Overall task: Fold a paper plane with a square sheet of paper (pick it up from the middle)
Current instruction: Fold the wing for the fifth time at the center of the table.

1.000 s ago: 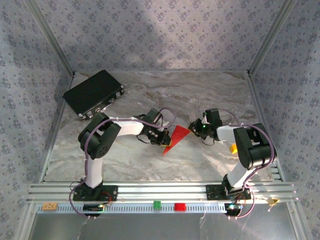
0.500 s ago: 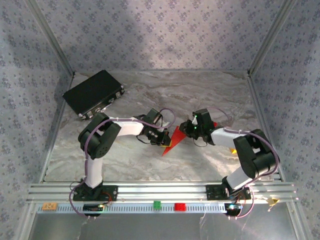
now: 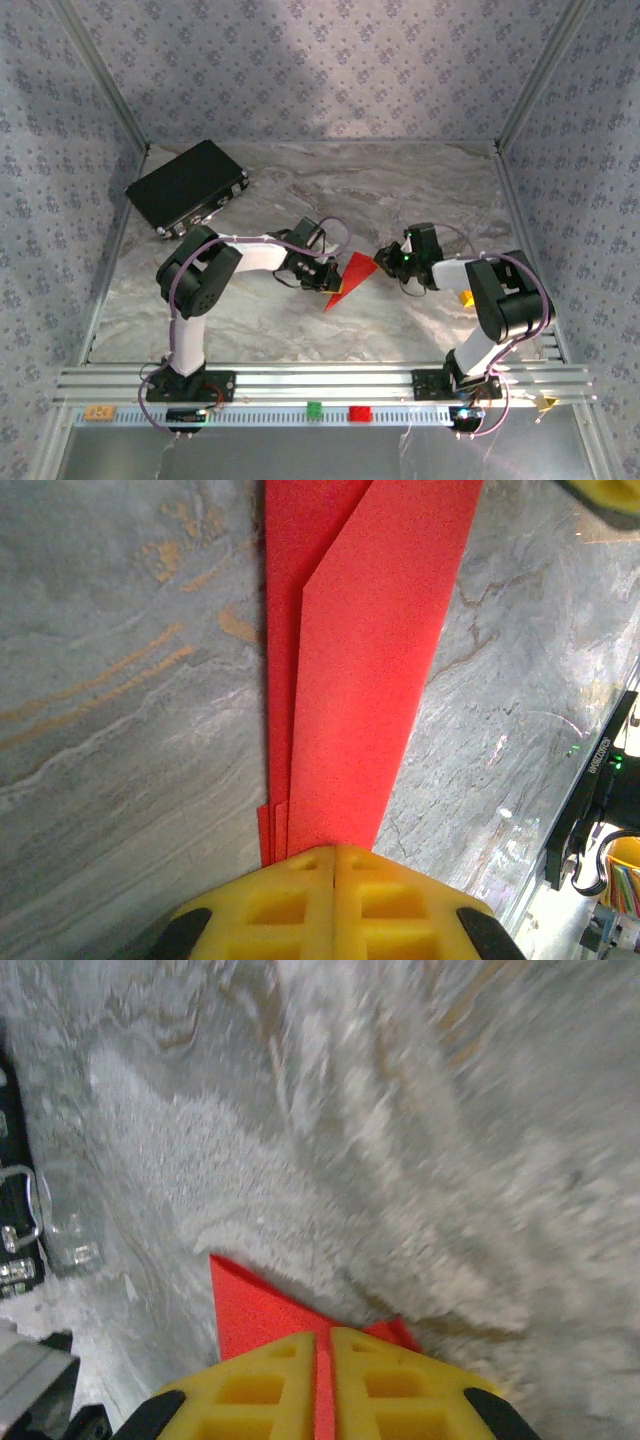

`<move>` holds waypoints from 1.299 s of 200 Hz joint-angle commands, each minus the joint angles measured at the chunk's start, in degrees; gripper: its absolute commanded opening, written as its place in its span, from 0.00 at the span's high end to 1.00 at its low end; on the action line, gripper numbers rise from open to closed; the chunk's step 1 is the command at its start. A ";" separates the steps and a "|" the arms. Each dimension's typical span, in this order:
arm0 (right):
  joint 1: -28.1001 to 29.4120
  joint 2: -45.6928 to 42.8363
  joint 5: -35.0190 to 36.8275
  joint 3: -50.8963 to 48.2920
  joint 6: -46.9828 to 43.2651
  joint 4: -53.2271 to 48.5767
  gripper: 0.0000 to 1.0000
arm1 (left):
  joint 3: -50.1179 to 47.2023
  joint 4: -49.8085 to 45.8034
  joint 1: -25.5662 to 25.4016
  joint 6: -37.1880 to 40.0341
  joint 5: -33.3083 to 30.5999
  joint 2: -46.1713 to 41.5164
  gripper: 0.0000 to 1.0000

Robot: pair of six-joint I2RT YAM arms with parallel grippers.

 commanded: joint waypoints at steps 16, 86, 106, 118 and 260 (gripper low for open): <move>-3.70 -0.06 2.06 0.43 -1.53 -2.93 0.86 | -3.21 -7.27 -0.76 1.06 -3.83 2.43 1.00; 2.17 -10.96 4.16 0.04 -1.19 -7.27 0.87 | -3.36 -7.20 -0.71 1.00 -4.03 2.09 1.00; 4.99 -10.79 4.16 -0.35 -0.53 -6.48 0.89 | -3.55 -6.87 -0.73 0.79 -4.02 1.77 1.00; 6.69 -10.45 4.14 -0.22 -0.58 -6.37 0.90 | -3.66 -6.77 -0.76 0.70 -4.11 1.64 1.00; 9.48 0.37 6.78 0.56 -1.48 -7.94 0.95 | -3.62 -7.03 -0.74 0.52 -4.16 0.83 1.00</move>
